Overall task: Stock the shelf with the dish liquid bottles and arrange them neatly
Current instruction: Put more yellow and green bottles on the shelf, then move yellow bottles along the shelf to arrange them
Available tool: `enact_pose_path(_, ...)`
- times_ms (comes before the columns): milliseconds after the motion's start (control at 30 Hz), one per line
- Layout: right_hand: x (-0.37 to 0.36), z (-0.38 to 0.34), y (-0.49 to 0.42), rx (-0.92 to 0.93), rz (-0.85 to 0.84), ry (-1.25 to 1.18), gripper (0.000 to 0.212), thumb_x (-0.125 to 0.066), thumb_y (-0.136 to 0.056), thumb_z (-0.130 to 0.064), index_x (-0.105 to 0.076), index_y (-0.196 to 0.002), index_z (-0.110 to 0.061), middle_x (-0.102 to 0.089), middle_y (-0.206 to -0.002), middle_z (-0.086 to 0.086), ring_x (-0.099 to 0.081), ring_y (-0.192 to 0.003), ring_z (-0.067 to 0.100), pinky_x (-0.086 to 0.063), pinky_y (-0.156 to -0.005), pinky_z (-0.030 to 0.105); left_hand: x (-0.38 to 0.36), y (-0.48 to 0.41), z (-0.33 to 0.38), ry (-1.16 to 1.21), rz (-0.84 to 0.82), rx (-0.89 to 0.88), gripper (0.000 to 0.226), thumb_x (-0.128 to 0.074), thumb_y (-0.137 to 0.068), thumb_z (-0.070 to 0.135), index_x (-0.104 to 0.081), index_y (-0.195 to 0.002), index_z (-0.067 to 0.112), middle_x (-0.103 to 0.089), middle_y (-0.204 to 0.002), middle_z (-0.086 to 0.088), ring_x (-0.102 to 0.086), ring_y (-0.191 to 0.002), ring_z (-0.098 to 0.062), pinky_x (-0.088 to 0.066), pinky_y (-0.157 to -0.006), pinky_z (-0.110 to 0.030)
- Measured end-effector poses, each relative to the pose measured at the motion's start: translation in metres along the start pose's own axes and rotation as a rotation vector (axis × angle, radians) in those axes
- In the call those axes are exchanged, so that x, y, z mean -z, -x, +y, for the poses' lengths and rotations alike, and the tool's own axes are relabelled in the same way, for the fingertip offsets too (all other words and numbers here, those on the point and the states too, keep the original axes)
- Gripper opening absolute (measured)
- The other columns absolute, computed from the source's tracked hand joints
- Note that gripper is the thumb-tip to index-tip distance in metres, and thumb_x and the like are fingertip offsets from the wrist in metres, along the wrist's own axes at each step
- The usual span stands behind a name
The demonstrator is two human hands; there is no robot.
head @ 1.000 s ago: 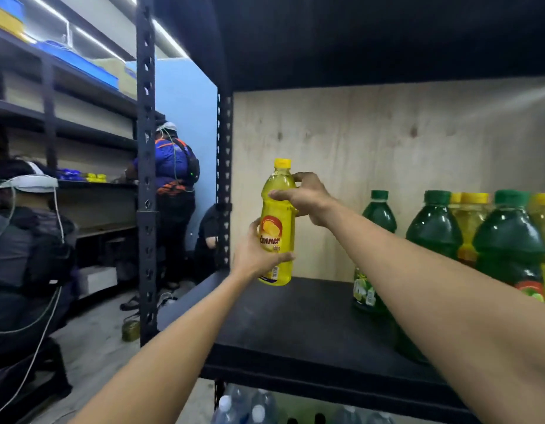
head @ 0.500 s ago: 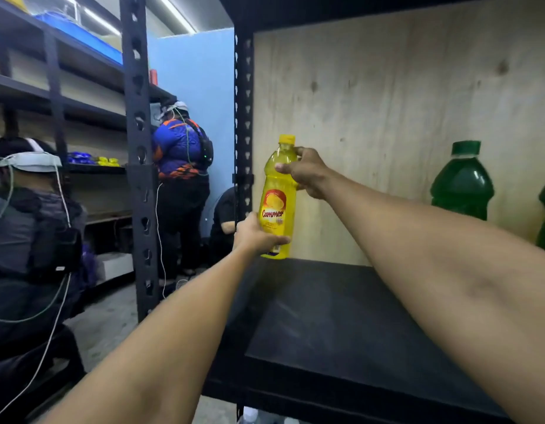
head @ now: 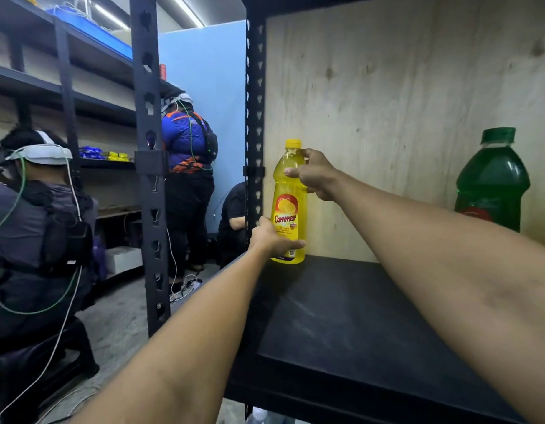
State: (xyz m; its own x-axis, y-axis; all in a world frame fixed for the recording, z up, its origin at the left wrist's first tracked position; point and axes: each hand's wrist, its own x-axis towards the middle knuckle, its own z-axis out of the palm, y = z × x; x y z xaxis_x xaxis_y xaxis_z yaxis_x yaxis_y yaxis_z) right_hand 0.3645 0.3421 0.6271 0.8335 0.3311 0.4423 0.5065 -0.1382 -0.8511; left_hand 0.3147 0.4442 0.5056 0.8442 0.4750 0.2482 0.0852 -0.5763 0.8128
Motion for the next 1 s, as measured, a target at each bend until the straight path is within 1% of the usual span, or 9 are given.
enact_pose_path(133, -0.004, 0.001, 0.006, -0.002, -0.005, 0.078, 0.063, -0.068, -0.093, -0.018, -0.039, -0.15, -0.018, -0.056, -0.139, 0.008, -0.055, -0.124, 0.031, -0.046, -0.091, 0.04, 0.001, 0.007, -0.003, -0.043, -0.042, 0.015, 0.103, -0.086, -0.069, 0.053, -0.031, -0.146, 0.012, -0.053, -0.136, -0.009, -0.055, -0.125, -0.027, -0.051, -0.102, -0.04)
enact_pose_path(267, 0.005, -0.006, 0.022, -0.065, -0.013, 0.214, 0.078, -0.07, -0.092, -0.024, -0.027, -0.156, -0.014, -0.04, -0.155, 0.012, -0.042, -0.14, 0.034, -0.04, -0.104, 0.043, 0.008, 0.013, -0.007, -0.137, -0.137, 0.051, 0.078, -0.091, -0.068, 0.036, -0.056, -0.133, 0.01, -0.064, -0.126, -0.006, -0.062, -0.117, -0.024, -0.052, -0.102, -0.036)
enact_pose_path(333, 0.022, -0.021, 0.042, -0.102, 0.021, 0.232, 0.075, -0.072, -0.09, -0.019, -0.032, -0.154, -0.012, -0.039, -0.156, 0.013, -0.041, -0.141, 0.032, -0.04, -0.105, 0.04, 0.013, 0.021, 0.001, -0.175, -0.142, 0.067, 0.065, -0.09, -0.07, 0.028, -0.062, -0.125, 0.008, -0.067, -0.121, -0.008, -0.064, -0.114, -0.025, -0.053, -0.1, -0.037)
enact_pose_path(467, 0.069, -0.062, 0.112, -0.064, 0.031, 0.201, 0.046, -0.074, -0.086, -0.012, -0.064, -0.13, -0.017, -0.064, -0.13, 0.006, -0.056, -0.11, 0.019, -0.041, -0.082, 0.03, 0.028, 0.077, 0.039, -0.379, -0.006, 0.025, 0.053, -0.071, -0.081, 0.024, -0.054, -0.128, 0.007, -0.055, -0.131, -0.016, -0.059, -0.116, -0.034, -0.052, -0.096, -0.036)
enact_pose_path(567, 0.114, -0.093, 0.18, -0.037, 0.01, 0.226, 0.028, -0.074, -0.085, -0.015, -0.073, -0.113, -0.02, -0.069, -0.103, 0.0, -0.056, -0.091, 0.017, -0.045, -0.078, 0.032, 0.027, 0.136, 0.079, -0.331, 0.135, -0.192, 0.057, -0.07, -0.079, 0.022, -0.05, -0.132, 0.019, -0.046, -0.132, -0.015, -0.052, -0.12, -0.037, -0.046, -0.094, -0.04)
enact_pose_path(700, 0.196, -0.134, 0.268, 0.04, 0.056, 0.235, 0.015, -0.068, -0.09, -0.011, -0.07, -0.104, -0.017, -0.071, -0.089, 0.0, -0.062, -0.078, 0.016, -0.052, -0.072, 0.032, 0.009, 0.224, 0.145, -0.029, 0.044, -0.539, 0.027, -0.073, -0.077, 0.011, -0.067, -0.093, 0.032, -0.066, -0.101, 0.001, -0.069, -0.08, -0.017, -0.05, -0.074, -0.029)
enact_pose_path(767, 0.243, -0.149, 0.308, 0.099, 0.158, 0.256, 0.012, -0.065, -0.091, -0.005, -0.069, -0.098, -0.014, -0.069, -0.081, 0.001, -0.064, -0.066, 0.016, -0.052, -0.063, 0.03, -0.006, 0.27, 0.181, 0.09, -0.066, -0.609, 0.023, -0.073, -0.079, 0.009, -0.066, -0.083, 0.031, -0.069, -0.085, 0.009, -0.066, -0.064, -0.002, -0.053, -0.067, -0.021)
enact_pose_path(867, 0.307, -0.155, 0.349, 0.153, 0.451, 0.413, 0.012, -0.065, -0.087, -0.005, -0.074, -0.093, -0.011, -0.071, -0.075, 0.003, -0.065, -0.059, 0.014, -0.052, -0.056, 0.024, -0.03, 0.326, 0.224, 0.151, -0.184, -0.689, 0.019, -0.073, -0.081, 0.015, -0.067, -0.084, 0.034, -0.068, -0.074, 0.015, -0.061, -0.061, 0.0, -0.044, -0.058, -0.009)
enact_pose_path(1000, 0.397, -0.124, 0.368, 0.021, 0.846, 0.654, 0.029, -0.064, -0.075, -0.016, -0.072, -0.103, -0.021, -0.073, -0.097, 0.004, -0.067, -0.098, 0.025, -0.052, -0.086, 0.032, -0.056, 0.378, 0.269, 0.16, -0.309, -0.742, 0.018, -0.075, -0.083, 0.02, -0.067, -0.088, 0.036, -0.07, -0.076, 0.017, -0.057, -0.059, 0.007, -0.042, -0.06, -0.015)
